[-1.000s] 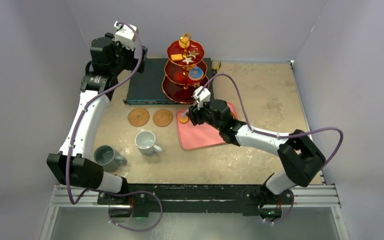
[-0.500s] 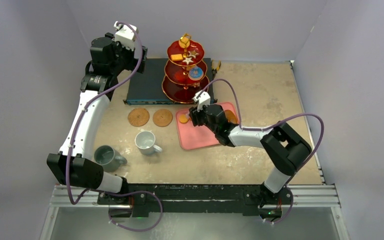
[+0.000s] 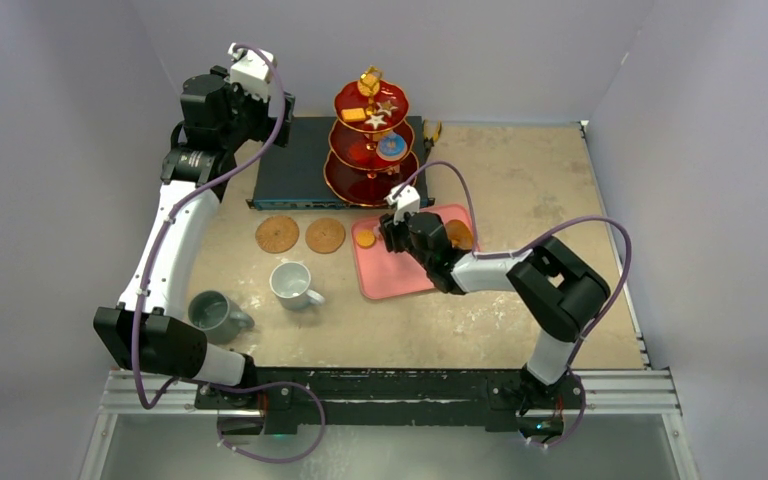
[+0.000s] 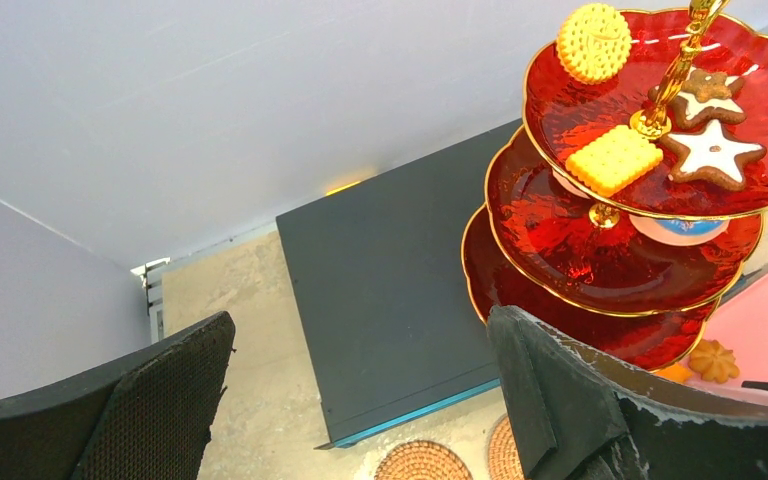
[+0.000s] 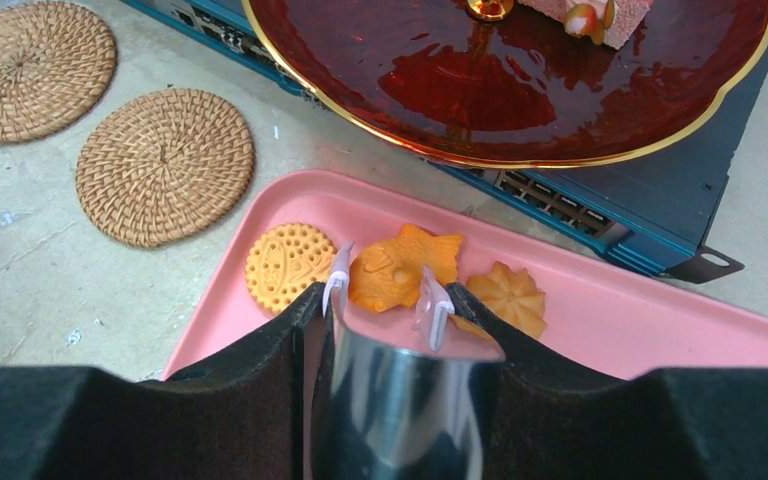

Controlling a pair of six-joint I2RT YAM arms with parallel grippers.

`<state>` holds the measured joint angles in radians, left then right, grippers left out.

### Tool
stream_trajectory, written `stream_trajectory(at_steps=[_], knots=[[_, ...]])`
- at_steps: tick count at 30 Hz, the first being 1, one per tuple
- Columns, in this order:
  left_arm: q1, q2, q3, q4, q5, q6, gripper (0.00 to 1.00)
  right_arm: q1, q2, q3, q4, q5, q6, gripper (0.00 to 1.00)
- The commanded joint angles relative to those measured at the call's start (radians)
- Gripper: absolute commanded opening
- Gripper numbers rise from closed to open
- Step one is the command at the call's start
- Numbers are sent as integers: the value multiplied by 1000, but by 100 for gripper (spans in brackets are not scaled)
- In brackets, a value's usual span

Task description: Serve the afternoon tea

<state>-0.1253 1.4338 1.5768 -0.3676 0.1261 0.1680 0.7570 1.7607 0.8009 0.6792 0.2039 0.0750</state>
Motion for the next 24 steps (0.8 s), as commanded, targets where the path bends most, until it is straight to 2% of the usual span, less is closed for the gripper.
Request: stream_trajectory(at_steps=[1, 9, 18, 24], knots=[[7, -20, 16, 14, 6, 3, 99, -1, -21, -24, 44, 39, 9, 35], [7, -21, 18, 14, 10, 0, 99, -1, -116, -75, 33, 38, -3, 27], [6, -25, 16, 15, 16, -4, 99, 0, -293, -138, -31, -8, -15, 26], [7, -27, 8, 20, 20, -10, 99, -1, -254, -83, -49, 17, 12, 30]])
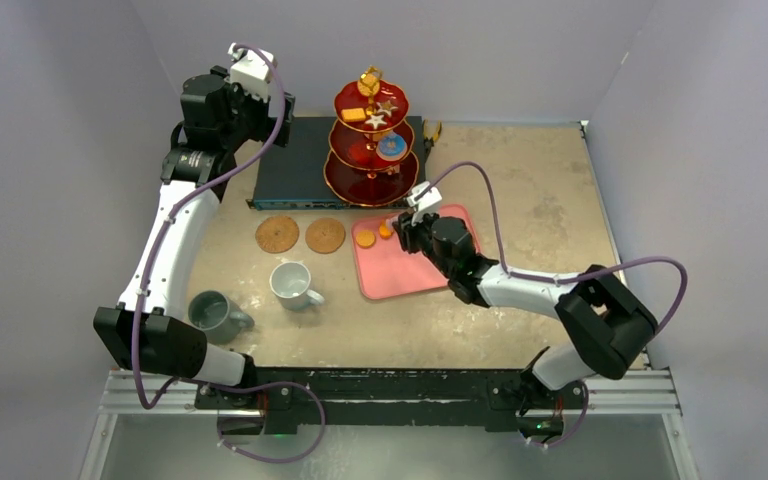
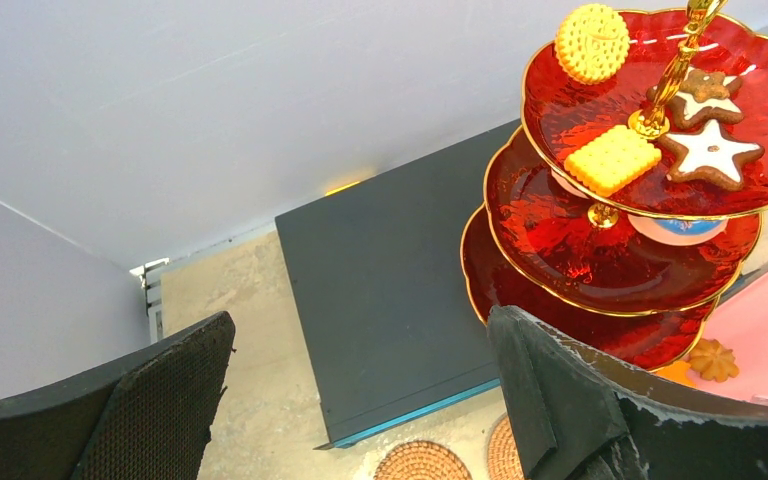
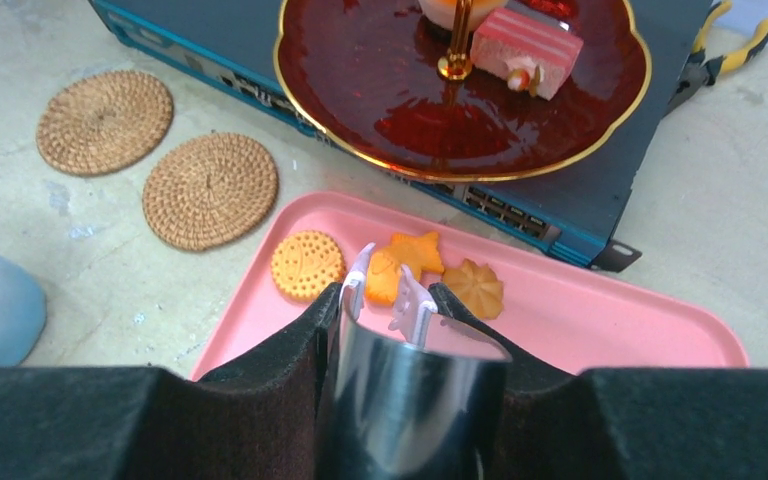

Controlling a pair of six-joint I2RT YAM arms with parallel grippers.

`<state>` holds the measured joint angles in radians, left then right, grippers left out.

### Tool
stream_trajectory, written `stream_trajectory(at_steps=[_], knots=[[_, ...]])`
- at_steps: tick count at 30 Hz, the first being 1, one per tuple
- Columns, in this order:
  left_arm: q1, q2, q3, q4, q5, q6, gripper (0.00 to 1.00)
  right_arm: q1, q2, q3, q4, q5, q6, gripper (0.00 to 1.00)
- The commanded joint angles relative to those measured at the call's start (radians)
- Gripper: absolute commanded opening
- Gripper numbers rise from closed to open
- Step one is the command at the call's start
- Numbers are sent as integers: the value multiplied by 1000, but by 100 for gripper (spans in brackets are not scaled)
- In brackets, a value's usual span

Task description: Serve the afternoon tea

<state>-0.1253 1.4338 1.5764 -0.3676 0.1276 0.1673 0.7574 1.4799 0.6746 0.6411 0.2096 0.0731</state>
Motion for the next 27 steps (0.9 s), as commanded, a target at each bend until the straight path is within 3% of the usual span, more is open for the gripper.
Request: stream_trajectory(at_steps=[1, 27], knots=[[7, -28, 9, 21, 18, -10, 99, -1, 44, 58, -1, 31, 15, 30], [7, -25, 3, 25, 9, 1, 99, 16, 281, 175, 95, 128, 34, 54]])
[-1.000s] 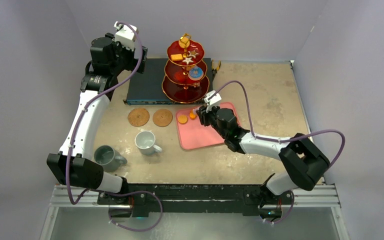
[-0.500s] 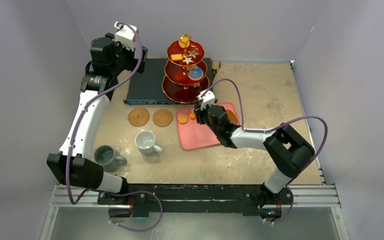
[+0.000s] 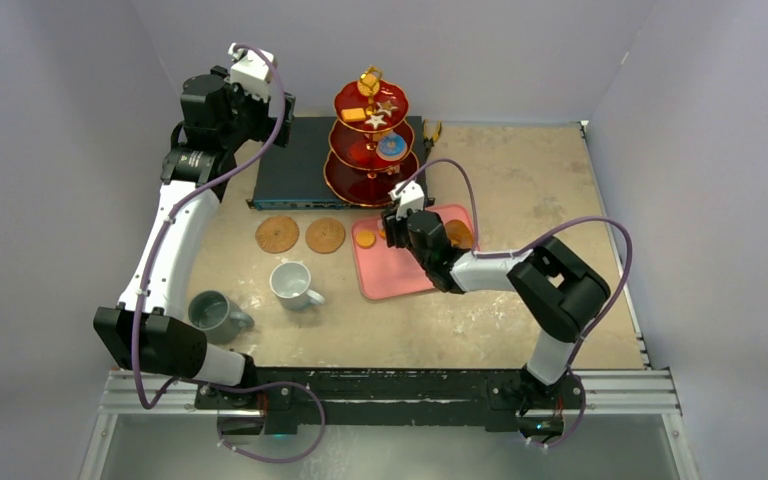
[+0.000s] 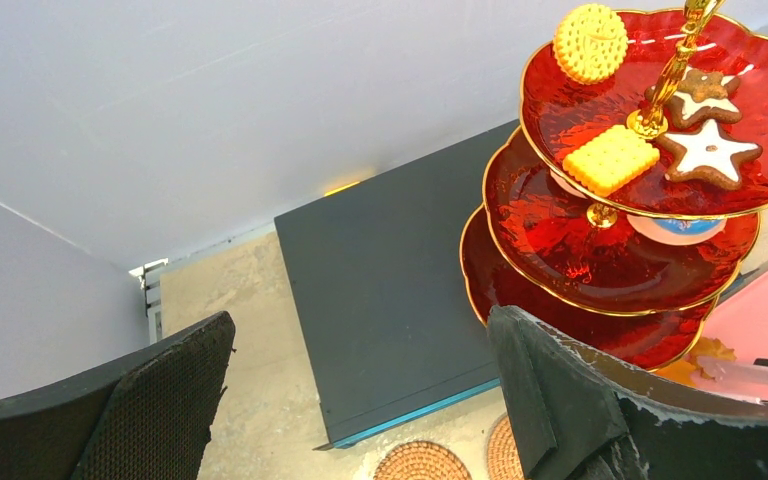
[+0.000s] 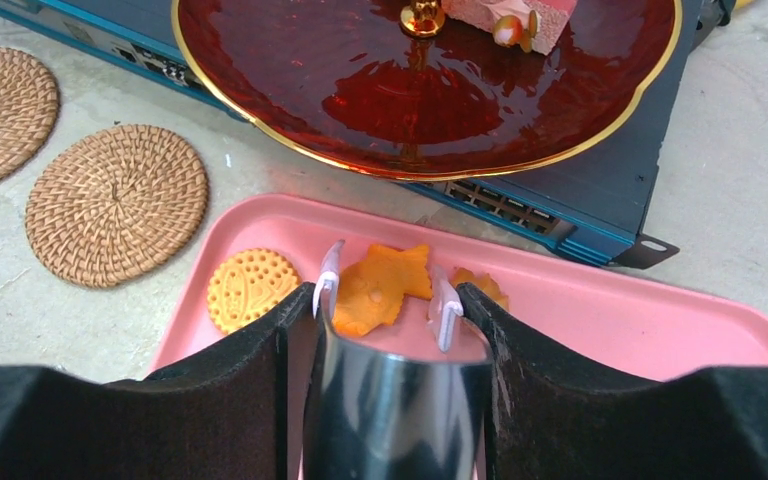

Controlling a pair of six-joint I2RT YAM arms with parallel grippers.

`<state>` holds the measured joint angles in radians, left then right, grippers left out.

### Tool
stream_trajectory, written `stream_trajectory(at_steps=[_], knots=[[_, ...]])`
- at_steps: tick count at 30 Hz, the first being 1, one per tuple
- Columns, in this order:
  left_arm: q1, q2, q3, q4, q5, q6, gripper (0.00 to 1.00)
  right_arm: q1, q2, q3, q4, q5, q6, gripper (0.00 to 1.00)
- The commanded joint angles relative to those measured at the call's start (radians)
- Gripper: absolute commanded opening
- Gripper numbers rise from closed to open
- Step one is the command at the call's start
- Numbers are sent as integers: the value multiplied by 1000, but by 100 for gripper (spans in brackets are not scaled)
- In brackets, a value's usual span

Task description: Serve the afternoon tea

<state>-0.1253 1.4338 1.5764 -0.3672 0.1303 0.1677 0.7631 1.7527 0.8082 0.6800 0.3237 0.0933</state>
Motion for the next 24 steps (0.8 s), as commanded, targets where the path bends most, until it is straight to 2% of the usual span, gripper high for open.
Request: stream_trajectory(at_steps=[1, 8, 13, 20, 24], knots=[[7, -25, 3, 26, 6, 1, 99, 13, 10, 43, 55, 14, 13, 55], [6, -26, 3, 22, 5, 2, 99, 22, 31, 50, 41, 0, 26, 56], [6, -29, 2, 23, 6, 0, 99, 24, 35, 41, 35, 2, 36, 53], [7, -32, 1, 23, 2, 2, 99, 23, -8, -3, 36, 23, 39, 31], [7, -32, 0, 23, 5, -1, 99, 24, -49, -37, 36, 15, 38, 24]])
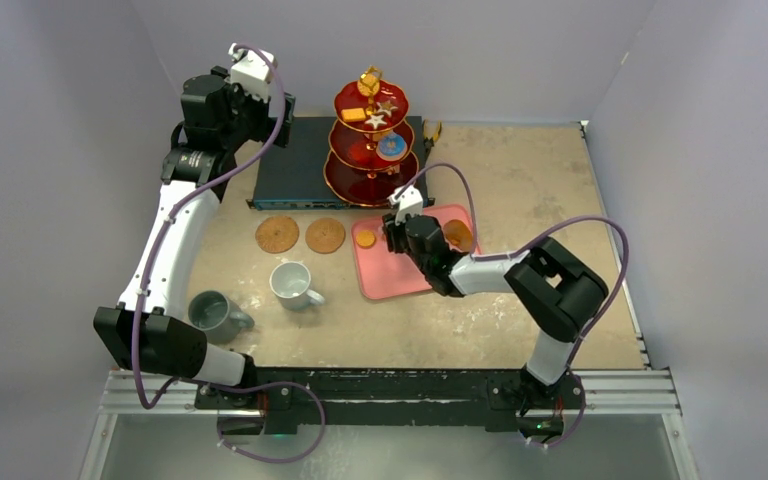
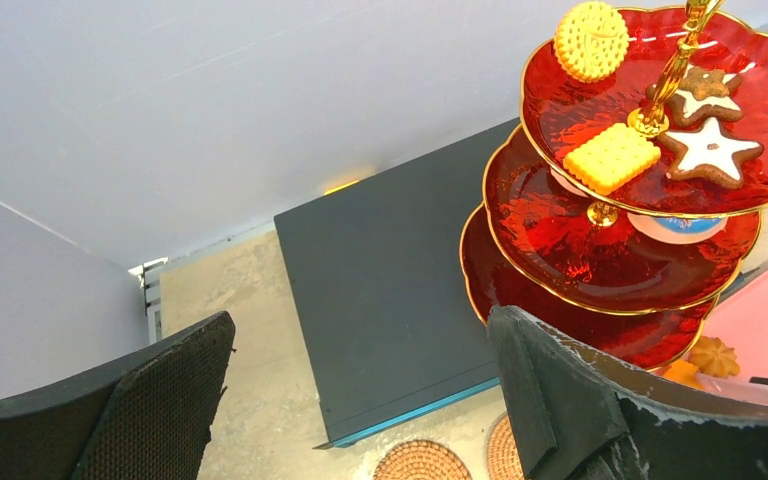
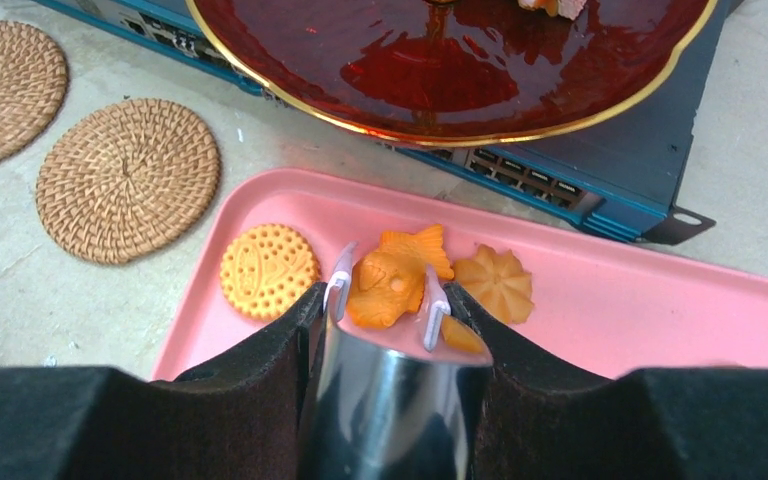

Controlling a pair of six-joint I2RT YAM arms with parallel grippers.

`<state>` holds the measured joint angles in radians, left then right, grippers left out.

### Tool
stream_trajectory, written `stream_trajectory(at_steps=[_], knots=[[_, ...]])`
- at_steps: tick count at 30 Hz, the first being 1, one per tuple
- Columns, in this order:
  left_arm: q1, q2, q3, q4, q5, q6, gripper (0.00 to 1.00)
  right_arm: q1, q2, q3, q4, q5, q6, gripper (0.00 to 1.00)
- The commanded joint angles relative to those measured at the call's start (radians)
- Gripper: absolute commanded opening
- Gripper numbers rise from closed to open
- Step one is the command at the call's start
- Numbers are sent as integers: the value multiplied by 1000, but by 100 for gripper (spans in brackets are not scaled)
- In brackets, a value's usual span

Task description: Serve the afternoon tea

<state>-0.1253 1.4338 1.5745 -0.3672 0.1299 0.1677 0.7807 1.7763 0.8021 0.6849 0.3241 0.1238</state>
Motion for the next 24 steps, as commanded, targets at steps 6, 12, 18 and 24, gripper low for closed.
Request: stream_trajectory(at_steps=[6, 12, 18, 24], knots=[[7, -30, -2, 28, 4, -4, 99, 6, -210, -77, 10, -54, -22, 22], [7, -29, -13, 37, 0, -6, 99, 6, -411, -60, -127, -105, -39, 23], [7, -32, -11, 40, 0, -12, 99, 6, -498, 48, -208, -126, -70, 24], [7, -36, -13, 40, 2, -18, 99, 6, -404, 224, -234, -167, -100, 26]])
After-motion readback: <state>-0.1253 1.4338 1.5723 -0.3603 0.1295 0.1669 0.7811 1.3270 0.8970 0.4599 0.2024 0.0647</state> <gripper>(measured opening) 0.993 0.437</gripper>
